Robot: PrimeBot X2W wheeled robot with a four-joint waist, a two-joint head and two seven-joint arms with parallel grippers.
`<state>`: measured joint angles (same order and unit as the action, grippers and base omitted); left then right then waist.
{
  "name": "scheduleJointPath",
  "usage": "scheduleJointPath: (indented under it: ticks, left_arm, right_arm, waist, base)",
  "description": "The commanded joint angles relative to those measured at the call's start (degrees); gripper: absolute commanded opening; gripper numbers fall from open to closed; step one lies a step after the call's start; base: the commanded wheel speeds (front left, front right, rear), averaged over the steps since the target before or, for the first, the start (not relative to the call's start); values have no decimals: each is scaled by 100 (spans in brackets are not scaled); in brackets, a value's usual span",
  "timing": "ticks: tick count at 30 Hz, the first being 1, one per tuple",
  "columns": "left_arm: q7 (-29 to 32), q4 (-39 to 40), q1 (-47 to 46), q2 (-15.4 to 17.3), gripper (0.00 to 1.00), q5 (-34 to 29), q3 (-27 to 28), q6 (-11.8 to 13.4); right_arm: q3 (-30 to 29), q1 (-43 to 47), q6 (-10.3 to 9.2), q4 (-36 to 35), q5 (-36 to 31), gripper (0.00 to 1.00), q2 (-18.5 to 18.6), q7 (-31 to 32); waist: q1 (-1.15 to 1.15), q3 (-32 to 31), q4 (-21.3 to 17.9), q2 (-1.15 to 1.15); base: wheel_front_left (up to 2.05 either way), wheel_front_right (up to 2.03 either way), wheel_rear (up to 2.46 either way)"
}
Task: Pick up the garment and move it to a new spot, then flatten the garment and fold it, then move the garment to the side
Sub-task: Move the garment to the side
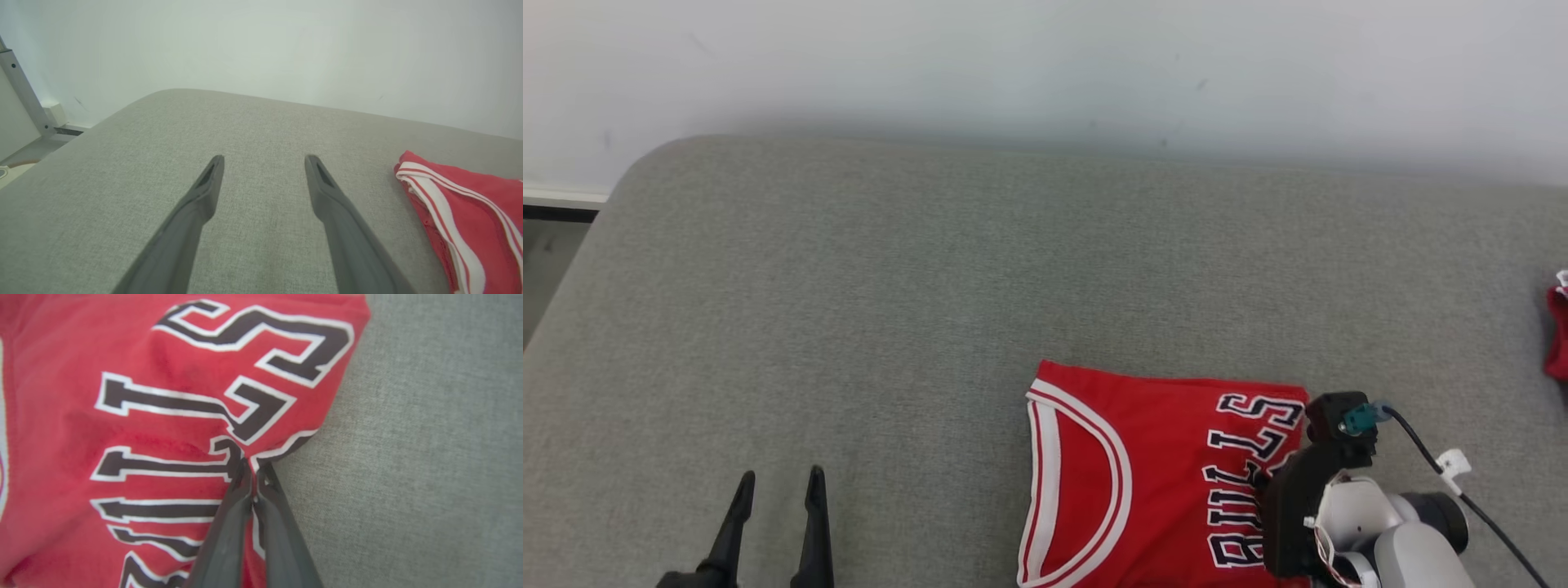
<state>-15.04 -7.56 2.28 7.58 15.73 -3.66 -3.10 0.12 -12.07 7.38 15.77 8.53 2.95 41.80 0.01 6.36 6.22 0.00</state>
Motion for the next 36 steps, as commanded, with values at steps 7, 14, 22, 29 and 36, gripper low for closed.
scheduleJointPath:
  ticks: [7, 14, 22, 29, 36]
  left_arm:
    - [-22, 450, -309, -41, 100, -97, 92, -88]
    - [-21, 662, -660, -18, 100, -179, 43, -176]
    - [-21, 776, -989, 131, 100, -318, -119, -277]
    - [41, 868, -1266, 323, 100, -346, -234, -329]
    - [194, 1016, -1494, 510, 100, -347, -355, -360]
  right_arm:
    - [419, -943, 14, -339, -125, 0, 569, 119]
    - [591, -2119, 11, -436, 58, 0, 1147, 275]
    - [57, -2838, 9, -435, 45, 0, 1526, 462]
    - [-371, -3137, 9, -647, -77, 0, 1877, 390]
    - [-698, -3405, 9, -575, -196, 0, 2275, 299]
  waist:
    - [-1, 340, -550, 0]
    - [-1, 903, -1198, 0]
    - [-1, 1430, -1806, 0]
    - [-1, 1849, -2193, 0]
    - [-1, 2239, -2231, 0]
  base:
    - [0, 0, 0]
    - [0, 0, 0]
    - [0, 0, 0]
    - [0, 0, 0]
    - [0, 0, 0]
